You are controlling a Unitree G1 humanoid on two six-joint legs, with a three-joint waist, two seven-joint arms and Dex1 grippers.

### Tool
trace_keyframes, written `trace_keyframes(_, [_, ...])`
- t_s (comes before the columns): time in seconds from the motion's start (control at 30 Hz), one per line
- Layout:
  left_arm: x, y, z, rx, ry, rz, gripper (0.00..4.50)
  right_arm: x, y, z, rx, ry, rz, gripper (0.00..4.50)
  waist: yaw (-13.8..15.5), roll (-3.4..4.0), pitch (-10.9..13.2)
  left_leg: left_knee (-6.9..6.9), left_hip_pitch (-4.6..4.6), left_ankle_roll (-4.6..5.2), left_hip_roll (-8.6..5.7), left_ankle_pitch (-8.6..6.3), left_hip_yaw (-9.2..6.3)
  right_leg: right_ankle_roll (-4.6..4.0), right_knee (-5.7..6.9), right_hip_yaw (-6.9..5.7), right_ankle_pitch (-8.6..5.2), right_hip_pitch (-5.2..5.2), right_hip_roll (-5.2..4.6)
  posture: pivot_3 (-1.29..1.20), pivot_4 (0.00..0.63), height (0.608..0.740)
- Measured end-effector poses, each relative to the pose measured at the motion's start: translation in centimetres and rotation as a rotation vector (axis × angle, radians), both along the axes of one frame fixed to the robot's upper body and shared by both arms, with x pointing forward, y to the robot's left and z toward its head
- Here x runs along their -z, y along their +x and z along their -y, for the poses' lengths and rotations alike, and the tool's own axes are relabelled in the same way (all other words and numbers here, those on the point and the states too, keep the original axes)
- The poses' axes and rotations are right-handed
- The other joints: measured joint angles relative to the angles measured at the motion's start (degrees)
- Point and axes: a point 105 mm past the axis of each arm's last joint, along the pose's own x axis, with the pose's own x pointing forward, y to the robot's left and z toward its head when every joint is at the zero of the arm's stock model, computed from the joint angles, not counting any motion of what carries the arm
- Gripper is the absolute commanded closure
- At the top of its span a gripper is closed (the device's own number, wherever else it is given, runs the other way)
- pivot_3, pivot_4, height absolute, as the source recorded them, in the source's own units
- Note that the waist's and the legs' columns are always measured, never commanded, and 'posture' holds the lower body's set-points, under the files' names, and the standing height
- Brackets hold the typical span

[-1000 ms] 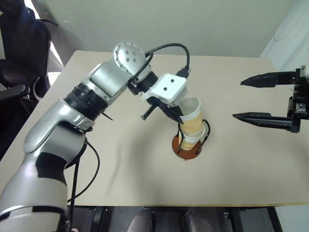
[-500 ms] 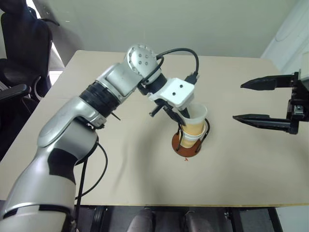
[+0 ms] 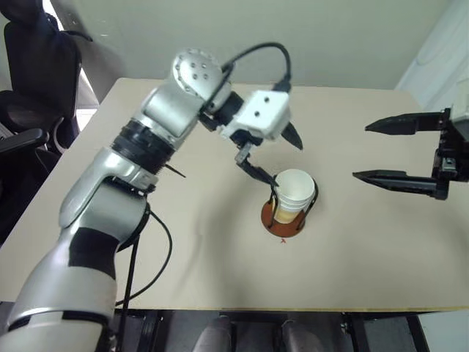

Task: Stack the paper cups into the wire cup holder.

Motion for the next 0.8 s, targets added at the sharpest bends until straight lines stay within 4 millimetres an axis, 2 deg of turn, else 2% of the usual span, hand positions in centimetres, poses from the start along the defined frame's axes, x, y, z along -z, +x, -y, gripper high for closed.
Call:
trace_keyframes(0.2, [-0.5,1.3,-3.4,-0.272,-0.283,-0.087,0.04,1.8,4.4,2.0,0.118,0.138,-0.045,0.70,-0.4,0.02,0.0,0.33,0.06,0.02,-0.04,0.04,0.01,0.02,0.17,0.02,0.00,0.04,0.01,0.00,0.150,0.740])
trace_keyframes(0.33, [0.5,3.4,-7.2,-0.544,-0.476,-0.171,0.04,3.5,7.9,4.1,0.262,0.270,-0.070,0.70,-0.6,0.05,0.0,0.43,0.17,0.06,-0.05,0.07,0.04,0.05,0.23,0.02,0.02,0.14,0.00,0.00,0.150,0.740])
trace_keyframes(0.43, [3.2,5.5,-12.1,-0.827,-0.642,-0.245,0.04,5.4,10.8,5.8,0.413,0.369,-0.074,0.70,-1.0,0.10,-0.1,0.31,0.36,0.03,-0.05,0.12,0.05,0.03,0.25,0.04,0.03,0.22,0.00,0.00,0.150,0.740])
trace_keyframes(0.57, [7.5,7.0,-19.0,-1.199,-0.801,-0.282,0.04,8.3,13.3,7.7,0.598,0.443,-0.089,0.70,-1.1,0.11,-0.1,0.14,0.41,-0.03,-0.05,0.18,0.04,-0.02,0.23,0.03,0.05,0.19,0.01,0.00,0.150,0.740])
trace_keyframes(0.67, [9.3,7.0,-23.6,-1.420,-0.906,-0.242,0.04,9.9,14.7,9.2,0.728,0.475,-0.079,0.70,-0.9,0.11,-0.1,0.10,0.41,-0.03,-0.09,0.18,0.04,-0.03,0.15,0.03,0.06,0.19,0.00,0.00,0.150,0.740])
trace_keyframes(0.73, [10.2,6.5,-25.6,-1.512,-0.939,-0.214,0.04,10.7,15.2,10.5,0.808,0.487,-0.076,0.70,-0.7,0.11,-0.1,0.06,0.40,-0.04,-0.12,0.18,0.04,-0.04,0.13,0.03,0.06,0.19,-0.02,0.00,0.150,0.740])
trace_keyframes(0.8, [11.5,5.8,-27.2,-1.591,-0.950,-0.196,0.04,11.4,15.7,12.7,0.925,0.504,-0.064,0.70,-0.5,0.12,-0.1,0.02,0.40,-0.04,-0.15,0.18,0.02,-0.04,0.13,0.03,0.05,0.19,-0.04,0.00,0.150,0.740])
